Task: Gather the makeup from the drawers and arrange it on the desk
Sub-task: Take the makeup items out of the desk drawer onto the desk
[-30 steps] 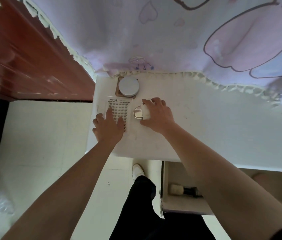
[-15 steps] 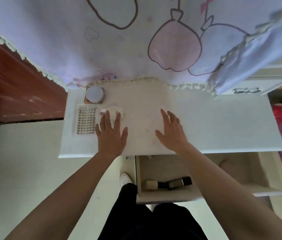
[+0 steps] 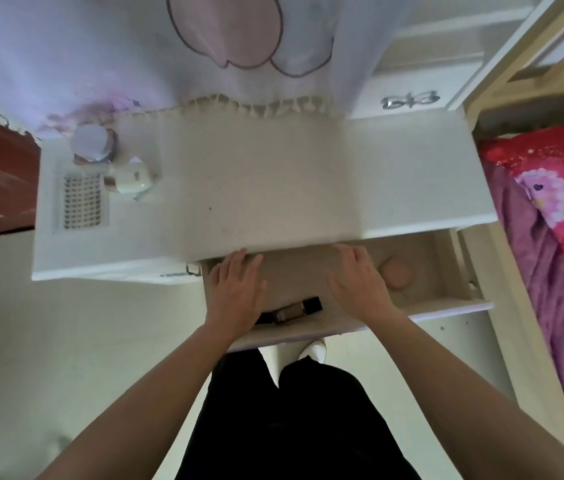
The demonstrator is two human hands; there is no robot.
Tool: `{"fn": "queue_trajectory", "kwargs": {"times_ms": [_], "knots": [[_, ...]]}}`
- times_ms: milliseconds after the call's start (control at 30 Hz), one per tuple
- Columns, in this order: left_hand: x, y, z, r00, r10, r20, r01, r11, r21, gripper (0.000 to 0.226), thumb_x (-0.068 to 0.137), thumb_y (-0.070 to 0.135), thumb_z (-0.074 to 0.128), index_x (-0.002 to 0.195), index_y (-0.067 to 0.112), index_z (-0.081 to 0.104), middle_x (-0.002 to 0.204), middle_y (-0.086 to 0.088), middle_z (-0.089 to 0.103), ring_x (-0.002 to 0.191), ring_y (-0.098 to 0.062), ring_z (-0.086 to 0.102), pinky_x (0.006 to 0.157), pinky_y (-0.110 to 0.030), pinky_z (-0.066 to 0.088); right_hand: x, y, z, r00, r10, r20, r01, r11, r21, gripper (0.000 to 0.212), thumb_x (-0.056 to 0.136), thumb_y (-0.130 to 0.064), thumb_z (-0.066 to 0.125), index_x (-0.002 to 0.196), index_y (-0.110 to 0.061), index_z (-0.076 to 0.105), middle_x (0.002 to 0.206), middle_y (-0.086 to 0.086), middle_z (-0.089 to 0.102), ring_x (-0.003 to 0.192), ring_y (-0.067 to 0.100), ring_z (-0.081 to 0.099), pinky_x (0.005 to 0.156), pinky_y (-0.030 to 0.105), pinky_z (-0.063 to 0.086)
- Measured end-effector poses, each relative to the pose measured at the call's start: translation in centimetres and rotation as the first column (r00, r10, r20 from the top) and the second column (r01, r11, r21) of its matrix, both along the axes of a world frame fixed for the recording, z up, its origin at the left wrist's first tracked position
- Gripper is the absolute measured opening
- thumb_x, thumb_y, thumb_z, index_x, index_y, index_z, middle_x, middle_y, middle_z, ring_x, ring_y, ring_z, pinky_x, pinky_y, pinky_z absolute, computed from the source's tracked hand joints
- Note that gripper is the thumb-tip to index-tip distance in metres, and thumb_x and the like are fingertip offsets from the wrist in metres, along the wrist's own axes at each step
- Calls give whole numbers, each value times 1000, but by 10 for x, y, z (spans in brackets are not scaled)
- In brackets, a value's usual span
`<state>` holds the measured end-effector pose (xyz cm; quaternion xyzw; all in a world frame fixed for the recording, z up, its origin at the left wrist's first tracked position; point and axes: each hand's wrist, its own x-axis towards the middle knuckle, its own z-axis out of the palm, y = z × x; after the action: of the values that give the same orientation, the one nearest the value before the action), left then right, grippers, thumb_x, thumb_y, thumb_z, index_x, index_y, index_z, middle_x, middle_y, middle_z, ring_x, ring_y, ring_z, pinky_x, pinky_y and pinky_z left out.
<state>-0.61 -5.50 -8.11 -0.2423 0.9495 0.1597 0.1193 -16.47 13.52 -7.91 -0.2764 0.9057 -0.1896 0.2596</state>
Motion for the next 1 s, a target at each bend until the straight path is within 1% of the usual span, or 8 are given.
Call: {"fn": "queue_trajectory", "kwargs": {"times_ms": [133, 200, 300, 400, 567, 767, 900, 1000], "knots": [[18, 23, -26, 996, 38, 79, -44, 996, 77, 48, 88, 26, 55, 133, 16, 46, 139, -21, 48, 122, -43, 47, 96, -55, 44, 16, 8, -27, 987, 92, 132, -108, 987, 121, 62, 90, -21, 58, 147, -17, 34, 130, 14, 43, 116, 36, 50, 89, 42, 46], [22, 27, -38, 986, 66, 156, -83, 991, 107, 52, 88, 24, 56, 138, 18, 45, 145, -17, 42, 128, -39, 41, 101, -53, 40, 21, 6, -41, 972, 159, 174, -186, 971, 153, 58, 91, -25, 56, 145, -20, 37, 132, 13, 44, 118, 36, 50, 88, 41, 46], [22, 26, -61, 951, 62, 304, -124, 974, 188, 54, 90, 19, 50, 143, 23, 42, 148, -8, 39, 135, -31, 34, 106, -48, 35, 23, -2, -65, 940, 269, 212, -302, 942, 145, 49, 94, -23, 55, 142, -25, 46, 139, 9, 46, 129, 31, 42, 99, 40, 45], [17, 21, -84, 905, 60, 421, -193, 940, 282, 51, 88, 18, 50, 138, 27, 48, 142, -5, 48, 131, -28, 42, 106, -47, 36, 22, -16, -91, 887, 384, 257, -432, 886, 168, 45, 94, -19, 53, 138, -31, 54, 139, 3, 51, 131, 29, 41, 105, 40, 40], [6, 26, -103, 798, -27, 602, -136, 965, 223, 49, 85, 27, 55, 133, 28, 50, 141, -6, 45, 132, -31, 36, 107, -57, 24, 30, -23, -117, 840, 413, 352, -503, 836, 221, 52, 85, -23, 57, 136, -35, 54, 136, 5, 51, 126, 32, 44, 104, 44, 41], [6, 23, -107, 763, -41, 645, -140, 964, 227, 41, 86, 27, 55, 127, 26, 53, 137, -11, 43, 130, -33, 36, 107, -57, 23, 30, -18, -122, 855, 301, 423, -441, 850, 287, 38, 83, -39, 62, 117, -23, 64, 122, 13, 47, 119, 36, 43, 99, 37, 44], [7, 15, -110, 744, -91, 662, -103, 963, 249, 38, 91, 39, 54, 122, 17, 56, 135, -15, 43, 127, -35, 38, 104, -51, 37, 22, -20, -118, 847, 337, 411, -472, 832, 291, 41, 82, -51, 62, 114, -25, 66, 121, 10, 49, 117, 33, 44, 96, 37, 43], [13, 12, -113, 781, -82, 620, -123, 952, 282, 35, 90, 39, 56, 118, 18, 53, 132, -13, 45, 125, -34, 40, 98, -47, 45, 20, -19, -119, 848, 353, 396, -478, 832, 282, 42, 80, -55, 63, 110, -25, 62, 116, 6, 54, 113, 31, 47, 93, 38, 44]]}}
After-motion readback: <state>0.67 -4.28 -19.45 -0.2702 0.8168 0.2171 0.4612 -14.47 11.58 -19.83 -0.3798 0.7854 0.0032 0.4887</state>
